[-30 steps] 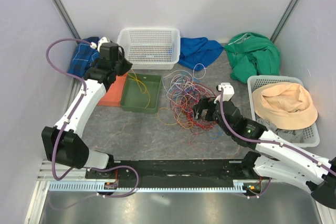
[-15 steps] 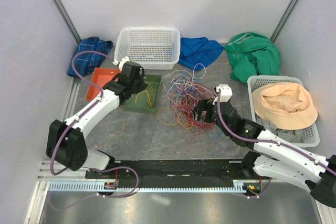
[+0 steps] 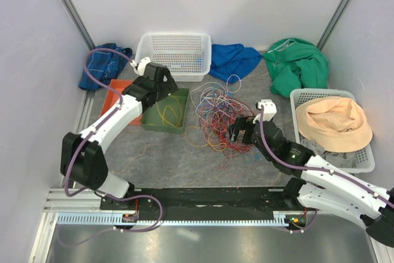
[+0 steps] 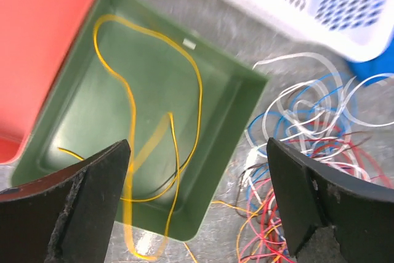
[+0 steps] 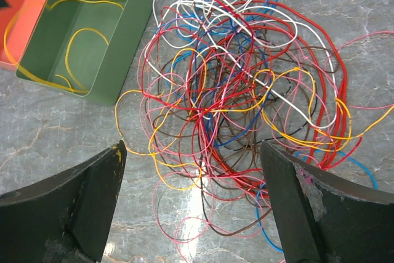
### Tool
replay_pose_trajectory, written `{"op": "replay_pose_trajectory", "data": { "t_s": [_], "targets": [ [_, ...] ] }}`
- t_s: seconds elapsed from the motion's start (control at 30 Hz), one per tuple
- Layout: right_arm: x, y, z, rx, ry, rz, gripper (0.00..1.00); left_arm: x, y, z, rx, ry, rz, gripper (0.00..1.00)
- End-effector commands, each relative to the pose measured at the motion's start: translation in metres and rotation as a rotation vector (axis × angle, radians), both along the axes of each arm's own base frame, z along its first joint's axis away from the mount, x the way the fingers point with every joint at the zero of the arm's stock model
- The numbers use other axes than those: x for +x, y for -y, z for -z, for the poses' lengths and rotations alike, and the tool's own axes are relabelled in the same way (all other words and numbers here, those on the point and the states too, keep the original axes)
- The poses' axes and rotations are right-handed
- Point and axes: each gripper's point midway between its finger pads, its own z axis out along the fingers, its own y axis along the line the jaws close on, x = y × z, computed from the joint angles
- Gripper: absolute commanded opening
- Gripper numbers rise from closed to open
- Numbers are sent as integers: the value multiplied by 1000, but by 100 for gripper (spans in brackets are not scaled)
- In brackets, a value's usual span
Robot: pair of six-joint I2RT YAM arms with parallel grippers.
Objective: Untangle the cables
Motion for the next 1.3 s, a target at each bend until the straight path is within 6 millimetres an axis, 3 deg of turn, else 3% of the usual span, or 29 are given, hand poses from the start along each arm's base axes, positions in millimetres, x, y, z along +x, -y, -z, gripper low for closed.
{"op": "replay_pose_trajectory", "data": {
  "t_s": [0.0,0.13,0.3,0.33,0.4,0.43,0.5,0.53,0.57,0.67,0.77,0.9,1.1,1.2,1.23,1.27],
  "targets": [
    [2,4,2,-8,4,27,98,-1,-23,-66,48,150,-50,100],
    [3,4,5,-11,-2,28,98,-14,-22,-86,22,200,-27,100],
    [2,6,7,-13,-4,32,98,-42,13,-102,-32,258,95,92],
    [2,7,8,-14,-2,37,98,-52,38,-96,-59,260,171,90],
    [1,11,13,-30,-7,46,98,-65,66,-90,-108,254,255,83],
    [2,14,16,-39,-9,61,98,-79,92,-73,-122,218,332,81],
    [0,20,23,-56,-25,83,98,-95,127,-60,-181,190,431,75],
    [-1,24,26,-61,-30,96,98,-112,150,-37,-171,140,506,73],
    [-3,26,25,-52,-29,101,98,-117,166,-34,-190,150,544,72],
    [-7,32,22,-14,-20,117,98,-141,196,12,-160,56,620,69],
    [-12,37,19,19,-12,122,98,-153,206,42,-129,-9,634,66],
    [-16,43,21,20,-16,130,98,-159,204,74,-113,-62,619,64],
    [-19,44,33,10,-44,133,98,-152,225,90,-119,-64,642,70],
    [-18,41,32,11,-50,126,98,-141,234,95,-96,-67,630,66],
    [-19,41,32,8,-52,124,98,-142,229,114,-39,-117,620,65],
    [-19,41,29,10,-46,123,98,-142,228,118,-21,-133,612,63]
  ]
}}
